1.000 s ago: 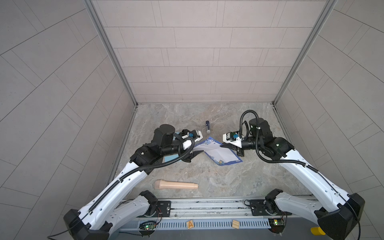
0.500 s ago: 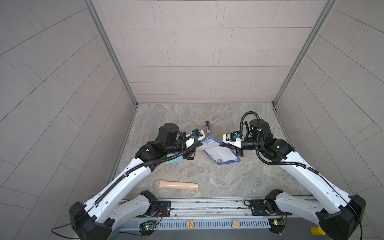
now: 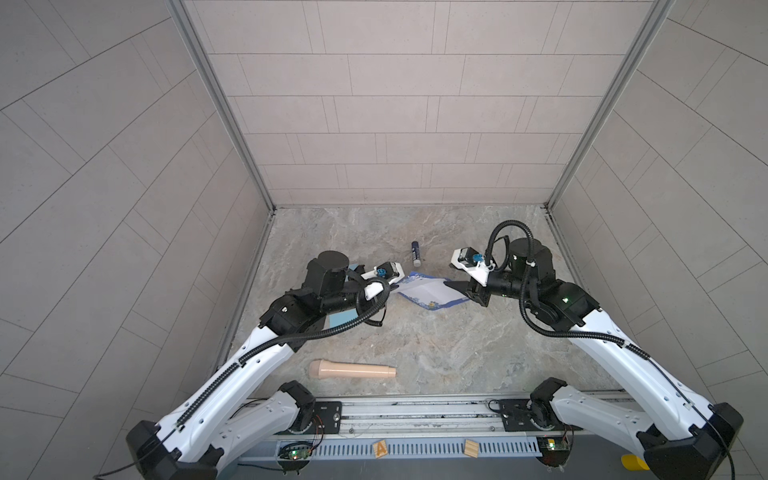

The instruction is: Place the letter into the envelope and seal it

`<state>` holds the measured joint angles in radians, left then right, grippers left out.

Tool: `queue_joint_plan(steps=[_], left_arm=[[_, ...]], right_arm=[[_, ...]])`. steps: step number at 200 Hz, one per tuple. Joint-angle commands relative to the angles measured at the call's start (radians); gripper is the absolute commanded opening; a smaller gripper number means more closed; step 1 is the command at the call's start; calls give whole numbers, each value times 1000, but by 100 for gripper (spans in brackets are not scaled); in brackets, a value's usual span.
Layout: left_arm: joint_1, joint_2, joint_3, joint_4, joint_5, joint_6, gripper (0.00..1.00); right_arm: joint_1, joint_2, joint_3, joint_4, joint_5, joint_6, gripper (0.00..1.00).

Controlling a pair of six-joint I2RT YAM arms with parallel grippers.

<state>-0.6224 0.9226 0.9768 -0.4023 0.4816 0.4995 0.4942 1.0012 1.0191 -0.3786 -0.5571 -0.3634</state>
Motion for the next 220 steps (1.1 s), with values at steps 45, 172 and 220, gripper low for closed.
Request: queue_joint_plan(steps=[45,172,220], left_arm=[[-4,-54,23,-31,-11,51,0],[-5,-54,24,36,0,-7,0],[-4,-56,16,36,49,-9,0]], right_arm=[[-12,9,-16,-23,4,55,48],[-10,63,-21,7,-99,121,12],[-10,70,-18,41,-72,144,0]])
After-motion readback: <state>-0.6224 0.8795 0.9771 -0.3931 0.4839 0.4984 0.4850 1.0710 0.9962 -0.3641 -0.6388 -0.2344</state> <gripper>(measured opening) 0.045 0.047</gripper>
